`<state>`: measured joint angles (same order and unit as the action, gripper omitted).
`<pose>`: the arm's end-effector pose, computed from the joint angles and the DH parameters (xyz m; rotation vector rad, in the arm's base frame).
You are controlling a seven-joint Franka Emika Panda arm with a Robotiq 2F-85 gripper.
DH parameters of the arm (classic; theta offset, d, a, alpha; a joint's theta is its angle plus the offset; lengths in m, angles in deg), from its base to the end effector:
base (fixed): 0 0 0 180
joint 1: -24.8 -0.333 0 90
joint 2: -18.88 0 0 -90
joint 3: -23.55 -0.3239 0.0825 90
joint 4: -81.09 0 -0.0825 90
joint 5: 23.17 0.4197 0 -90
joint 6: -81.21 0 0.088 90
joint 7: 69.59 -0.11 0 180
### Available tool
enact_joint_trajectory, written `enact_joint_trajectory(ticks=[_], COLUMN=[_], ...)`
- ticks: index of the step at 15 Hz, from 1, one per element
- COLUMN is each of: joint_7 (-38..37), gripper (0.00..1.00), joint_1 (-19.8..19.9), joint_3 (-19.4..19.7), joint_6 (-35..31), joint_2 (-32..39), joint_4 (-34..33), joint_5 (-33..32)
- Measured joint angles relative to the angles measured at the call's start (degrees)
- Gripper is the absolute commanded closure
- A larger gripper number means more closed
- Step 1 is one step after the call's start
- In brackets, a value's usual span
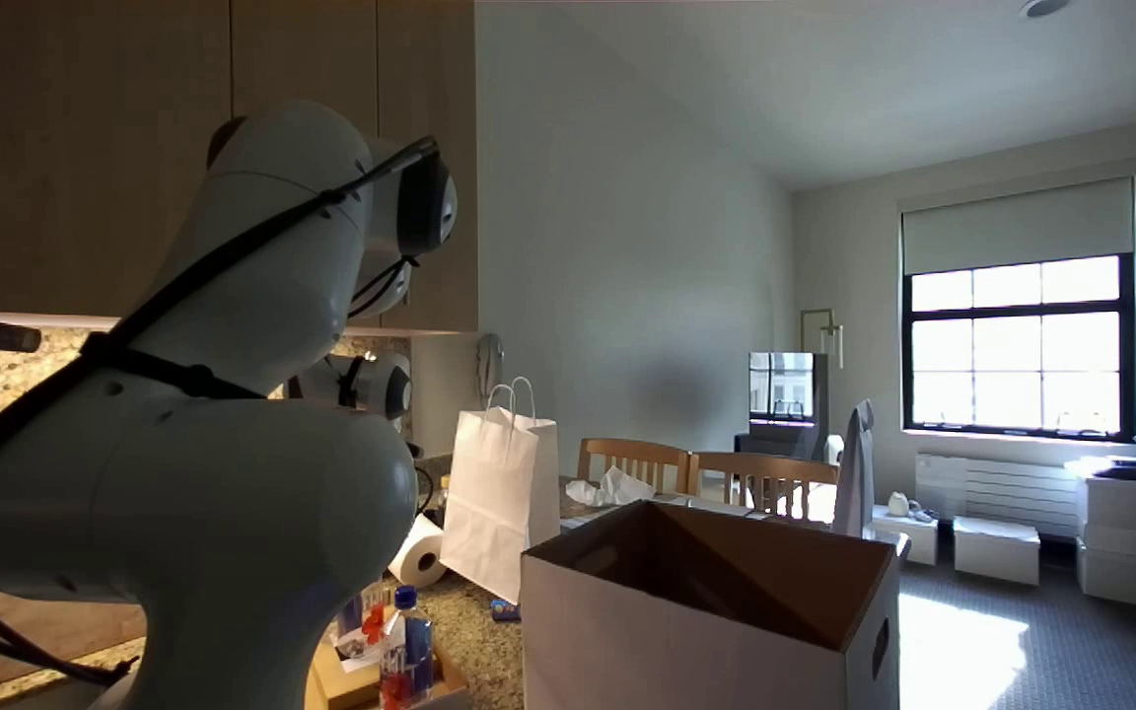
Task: Put one water bottle in the white storage box.
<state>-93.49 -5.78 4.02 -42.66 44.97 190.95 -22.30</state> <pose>0.4100 0.4827 0.2331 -3.0294 -0.6604 0.3829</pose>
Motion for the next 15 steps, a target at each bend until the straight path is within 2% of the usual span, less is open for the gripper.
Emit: enact_joint_trajectory(ticks=[3, 4, 5, 7, 9, 14, 15], joint_7=[0.0, 0.0, 0.0, 0.0, 0.0, 0.0, 0.0], gripper=[0.8, 0.81, 0.43, 0.46, 0.36, 0.03, 0.01], joint_1=[-0.4, -0.5, -0.6, -1.0, -1.4, -2.1, -2.1], joint_3=[0.1, 0.2, 0.2, 0.4, 0.7, 1.4, 1.4], joint_6=[-4.3, -5.3, -6.0, -7.2, -8.0, -9.9, -10.2], joint_2=[1.1, 1.2, 1.3, 1.3, 1.3, 1.3, 1.3], joint_4=[0.1, 0.1, 0.1, 0.1, 0.1, 0.1, 0.1], joint_5=[0.0, 0.0, 0.0, 0.0, 0.0, 0.0, 0.0])
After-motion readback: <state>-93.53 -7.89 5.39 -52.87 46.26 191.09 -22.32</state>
